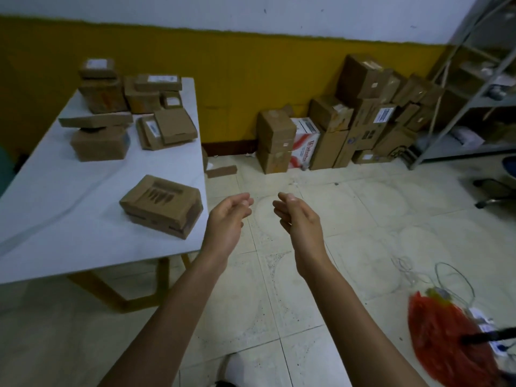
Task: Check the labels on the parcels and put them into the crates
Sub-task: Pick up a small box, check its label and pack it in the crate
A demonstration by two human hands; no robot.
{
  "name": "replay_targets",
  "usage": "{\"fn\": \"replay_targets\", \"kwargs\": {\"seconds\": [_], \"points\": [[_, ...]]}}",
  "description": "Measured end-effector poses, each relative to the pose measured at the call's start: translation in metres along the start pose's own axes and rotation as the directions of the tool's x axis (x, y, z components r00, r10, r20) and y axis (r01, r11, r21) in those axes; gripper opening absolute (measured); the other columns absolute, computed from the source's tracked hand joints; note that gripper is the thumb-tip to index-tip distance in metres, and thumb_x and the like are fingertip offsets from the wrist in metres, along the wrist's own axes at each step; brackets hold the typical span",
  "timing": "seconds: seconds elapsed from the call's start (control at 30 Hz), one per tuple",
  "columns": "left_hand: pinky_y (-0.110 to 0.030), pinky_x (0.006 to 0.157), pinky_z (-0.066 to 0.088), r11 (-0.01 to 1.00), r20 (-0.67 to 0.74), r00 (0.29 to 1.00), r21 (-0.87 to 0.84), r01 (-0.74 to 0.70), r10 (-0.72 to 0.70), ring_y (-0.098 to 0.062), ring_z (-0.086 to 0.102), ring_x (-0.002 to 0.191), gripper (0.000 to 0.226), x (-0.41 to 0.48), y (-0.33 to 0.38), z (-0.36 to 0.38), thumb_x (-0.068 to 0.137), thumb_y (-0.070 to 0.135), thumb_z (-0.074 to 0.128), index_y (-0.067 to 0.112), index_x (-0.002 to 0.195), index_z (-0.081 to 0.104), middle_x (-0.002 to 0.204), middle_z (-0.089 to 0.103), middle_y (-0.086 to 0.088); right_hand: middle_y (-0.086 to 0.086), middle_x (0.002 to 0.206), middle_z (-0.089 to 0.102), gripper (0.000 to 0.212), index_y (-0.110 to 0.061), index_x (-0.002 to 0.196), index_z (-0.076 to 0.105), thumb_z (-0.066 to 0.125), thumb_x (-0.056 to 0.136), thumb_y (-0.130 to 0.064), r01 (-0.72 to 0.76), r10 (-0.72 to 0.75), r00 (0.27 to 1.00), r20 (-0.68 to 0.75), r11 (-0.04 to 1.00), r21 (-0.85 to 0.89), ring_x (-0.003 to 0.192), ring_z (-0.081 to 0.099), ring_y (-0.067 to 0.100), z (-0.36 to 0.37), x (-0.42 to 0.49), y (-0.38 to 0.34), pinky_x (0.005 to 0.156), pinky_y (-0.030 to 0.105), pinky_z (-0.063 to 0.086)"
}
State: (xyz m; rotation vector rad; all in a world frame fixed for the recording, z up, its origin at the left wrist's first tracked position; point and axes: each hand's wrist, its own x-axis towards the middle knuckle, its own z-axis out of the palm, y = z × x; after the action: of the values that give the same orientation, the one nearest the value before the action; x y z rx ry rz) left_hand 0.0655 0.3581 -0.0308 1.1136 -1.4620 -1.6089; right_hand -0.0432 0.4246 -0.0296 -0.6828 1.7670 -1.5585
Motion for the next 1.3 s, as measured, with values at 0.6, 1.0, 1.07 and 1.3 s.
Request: {"fn": "replay_targets", "kwargs": {"seconds": [0.6, 1.0, 1.07, 1.3], "points": [[-0.040, 0.105, 0.035, 0.991, -0.288, 0.952, -0.112, 0.069, -0.099, -0.019, 0.038, 0.135, 0.065, 0.333, 0.012, 0.086, 0.086, 0.052, 0.051, 0.029, 0.144, 0.030, 0.152, 0.034, 0.001, -0.002, 0.144, 0.049, 0.082, -0.026, 0.142, 0.041, 0.043, 0.072, -0.069, -0.120, 0.113, 0.960, 0.257, 0.993, 0.011, 0.131, 0.046, 0.015, 0.003, 0.358, -0.022, 0.109, 0.035, 0.034], [-0.041, 0.100, 0.042, 0.972, -0.533, 0.826, -0.223, 0.070, -0.182, -0.016, 0.050, 0.120, 0.039, 0.535, 0.021, 0.106, 0.092, 0.034, 0.057, 0.032, 0.129, 0.046, 0.132, 0.051, 0.006, -0.003, 0.131, 0.059, 0.022, -0.039, 0.111, 0.057, 0.043, 0.096, -0.049, -0.102, 0.126, 0.842, 0.524, 0.992, -0.074, 0.112, 0.055, 0.004, 0.054, 0.596, -0.058, 0.097, 0.028, 0.040], [-0.038, 0.097, 0.042, 0.964, -0.601, 0.772, -0.260, 0.056, -0.207, -0.014, 0.051, 0.115, 0.029, 0.560, 0.015, 0.089, 0.092, 0.032, 0.058, 0.035, 0.119, 0.048, 0.126, 0.053, 0.007, -0.001, 0.132, 0.058, 0.037, -0.029, 0.125, 0.056, 0.044, 0.096, -0.049, -0.116, 0.147, 0.806, 0.573, 0.989, -0.091, 0.114, 0.055, 0.006, 0.077, 0.620, -0.060, 0.099, 0.030, 0.040], [-0.033, 0.097, 0.041, 0.939, -0.703, 0.672, -0.342, -0.034, -0.231, -0.013, 0.051, 0.110, 0.035, 0.665, 0.009, 0.014, 0.094, 0.023, 0.057, 0.024, 0.127, 0.048, 0.120, 0.053, 0.004, -0.005, 0.124, 0.063, 0.030, -0.033, 0.114, 0.060, 0.046, 0.094, -0.052, -0.042, 0.150, 0.749, 0.646, 0.983, -0.180, 0.114, 0.057, 0.009, 0.183, 0.703, -0.071, 0.093, 0.025, 0.043]]}}
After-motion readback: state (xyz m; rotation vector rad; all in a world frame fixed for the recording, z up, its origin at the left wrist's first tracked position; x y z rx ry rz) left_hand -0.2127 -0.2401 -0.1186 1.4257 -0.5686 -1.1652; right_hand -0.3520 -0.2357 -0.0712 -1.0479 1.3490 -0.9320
